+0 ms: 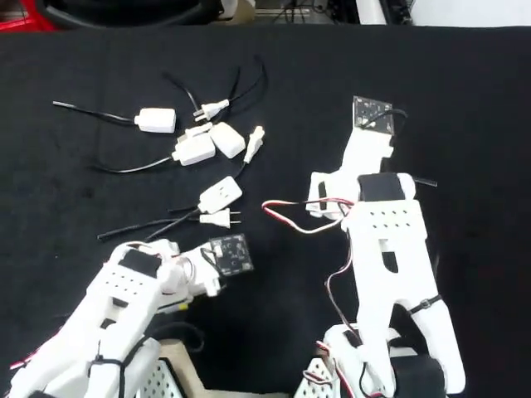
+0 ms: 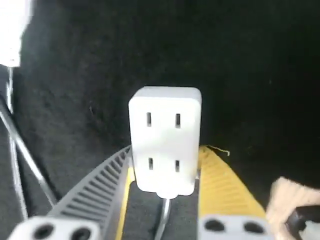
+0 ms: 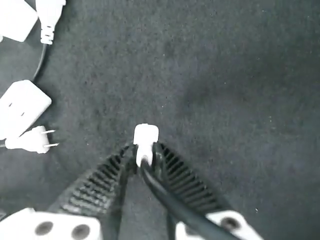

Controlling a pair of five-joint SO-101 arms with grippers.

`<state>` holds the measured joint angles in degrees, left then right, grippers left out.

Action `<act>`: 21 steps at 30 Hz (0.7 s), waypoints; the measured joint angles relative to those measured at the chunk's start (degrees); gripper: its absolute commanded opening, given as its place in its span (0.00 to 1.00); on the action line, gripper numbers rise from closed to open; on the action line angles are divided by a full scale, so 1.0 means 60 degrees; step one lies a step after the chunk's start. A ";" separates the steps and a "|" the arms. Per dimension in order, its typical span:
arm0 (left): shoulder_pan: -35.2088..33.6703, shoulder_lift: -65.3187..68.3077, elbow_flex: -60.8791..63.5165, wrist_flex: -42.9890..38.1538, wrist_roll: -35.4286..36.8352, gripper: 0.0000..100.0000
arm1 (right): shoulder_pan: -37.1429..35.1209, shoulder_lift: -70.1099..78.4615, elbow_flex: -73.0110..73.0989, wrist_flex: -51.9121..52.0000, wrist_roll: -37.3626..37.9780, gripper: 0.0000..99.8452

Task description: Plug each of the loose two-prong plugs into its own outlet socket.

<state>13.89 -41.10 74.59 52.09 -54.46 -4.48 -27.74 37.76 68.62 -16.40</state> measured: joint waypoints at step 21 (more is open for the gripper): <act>0.0147 0.0073 -0.1509 -0.0733 0.1846 0.09 | 0.0000 0.0000 0.0000 0.0029 0.0000 0.01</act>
<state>14.77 -40.66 65.54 47.69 -43.38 -4.48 -27.74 37.76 68.79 -16.40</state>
